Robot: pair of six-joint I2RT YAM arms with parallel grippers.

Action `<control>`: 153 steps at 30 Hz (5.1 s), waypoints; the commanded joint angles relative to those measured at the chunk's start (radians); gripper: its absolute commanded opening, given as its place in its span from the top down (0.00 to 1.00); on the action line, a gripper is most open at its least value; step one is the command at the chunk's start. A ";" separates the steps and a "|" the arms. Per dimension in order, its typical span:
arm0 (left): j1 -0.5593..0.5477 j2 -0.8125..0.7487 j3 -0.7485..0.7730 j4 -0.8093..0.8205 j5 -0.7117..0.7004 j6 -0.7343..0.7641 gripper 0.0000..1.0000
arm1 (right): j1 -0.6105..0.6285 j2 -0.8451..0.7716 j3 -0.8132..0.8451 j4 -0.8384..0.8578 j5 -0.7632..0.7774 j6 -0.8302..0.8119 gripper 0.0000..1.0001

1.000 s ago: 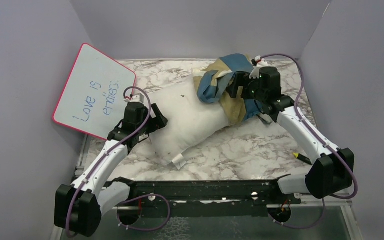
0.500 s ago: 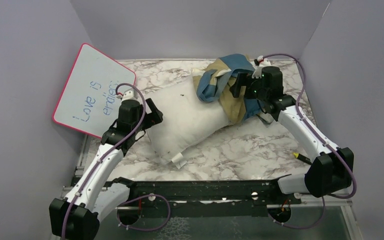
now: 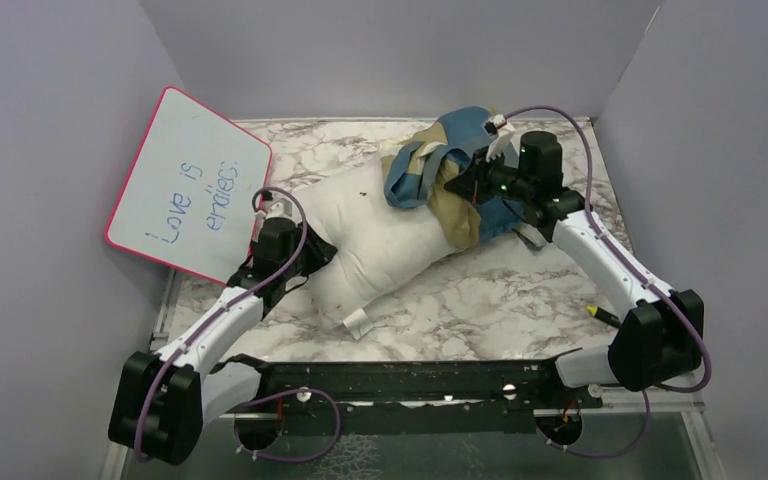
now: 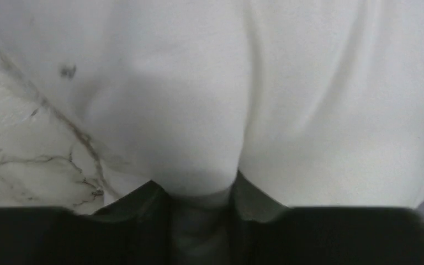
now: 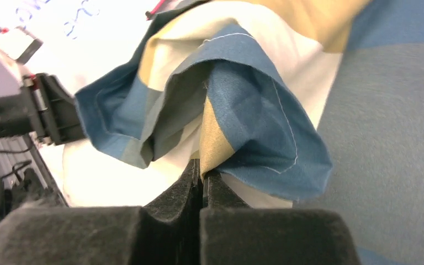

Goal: Put the pillow into the pillowcase
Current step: Stuff the pillow into the pillowcase.

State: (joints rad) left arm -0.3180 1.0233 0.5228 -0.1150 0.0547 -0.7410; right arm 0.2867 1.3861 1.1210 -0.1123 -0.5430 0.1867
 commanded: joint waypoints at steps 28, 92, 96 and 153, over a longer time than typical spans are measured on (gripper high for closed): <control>-0.141 0.038 0.115 0.204 -0.282 -0.130 0.96 | 0.384 0.005 0.190 -0.259 0.513 -0.086 0.38; -0.141 0.031 0.001 0.449 -0.334 -0.065 1.00 | 0.093 0.466 0.583 -0.111 0.415 -0.226 1.00; -0.138 0.131 0.105 0.479 -0.293 -0.016 1.00 | 0.088 0.557 0.840 -0.347 0.464 -0.192 0.81; -0.229 0.248 0.082 0.545 -0.328 -0.215 1.00 | 0.425 0.120 0.124 -0.241 0.423 -0.349 0.92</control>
State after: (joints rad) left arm -0.5556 1.2991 0.5499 0.3149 -0.1612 -0.9810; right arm 0.7151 1.5826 1.3071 -0.3042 -0.3096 -0.1516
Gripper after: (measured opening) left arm 0.049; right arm 0.076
